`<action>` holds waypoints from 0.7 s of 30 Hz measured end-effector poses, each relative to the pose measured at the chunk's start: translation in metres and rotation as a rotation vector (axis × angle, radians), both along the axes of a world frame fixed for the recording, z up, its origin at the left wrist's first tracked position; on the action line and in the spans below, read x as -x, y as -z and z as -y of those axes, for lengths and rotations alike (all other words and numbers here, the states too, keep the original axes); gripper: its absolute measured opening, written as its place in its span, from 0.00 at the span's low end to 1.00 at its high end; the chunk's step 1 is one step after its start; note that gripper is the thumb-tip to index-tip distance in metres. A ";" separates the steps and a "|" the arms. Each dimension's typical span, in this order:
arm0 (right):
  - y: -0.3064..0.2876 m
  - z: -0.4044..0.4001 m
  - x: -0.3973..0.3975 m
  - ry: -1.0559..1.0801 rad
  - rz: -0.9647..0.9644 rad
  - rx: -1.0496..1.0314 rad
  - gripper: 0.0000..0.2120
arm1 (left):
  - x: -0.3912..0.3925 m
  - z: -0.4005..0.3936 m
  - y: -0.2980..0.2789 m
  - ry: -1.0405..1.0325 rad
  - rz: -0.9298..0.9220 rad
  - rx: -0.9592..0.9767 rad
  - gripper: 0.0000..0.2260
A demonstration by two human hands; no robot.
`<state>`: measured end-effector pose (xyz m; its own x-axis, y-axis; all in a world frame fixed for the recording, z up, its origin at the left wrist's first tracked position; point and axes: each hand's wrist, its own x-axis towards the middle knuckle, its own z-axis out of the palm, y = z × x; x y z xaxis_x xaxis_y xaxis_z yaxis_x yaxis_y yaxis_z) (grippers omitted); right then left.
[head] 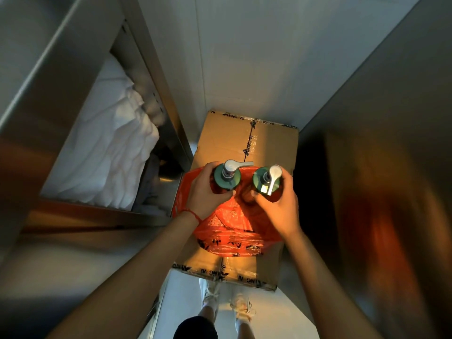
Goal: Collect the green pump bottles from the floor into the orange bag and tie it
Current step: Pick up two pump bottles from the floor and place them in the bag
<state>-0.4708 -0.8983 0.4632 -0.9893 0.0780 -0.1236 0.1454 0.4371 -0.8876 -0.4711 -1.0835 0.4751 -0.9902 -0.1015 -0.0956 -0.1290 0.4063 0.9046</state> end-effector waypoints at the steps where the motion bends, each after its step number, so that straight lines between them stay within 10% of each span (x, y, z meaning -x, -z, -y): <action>1: -0.001 0.000 0.000 -0.004 -0.002 0.004 0.36 | 0.000 0.000 0.000 0.001 0.001 -0.002 0.28; 21: -0.025 -0.007 -0.013 -0.011 0.022 0.064 0.30 | -0.020 0.005 -0.013 -0.042 0.047 -0.051 0.26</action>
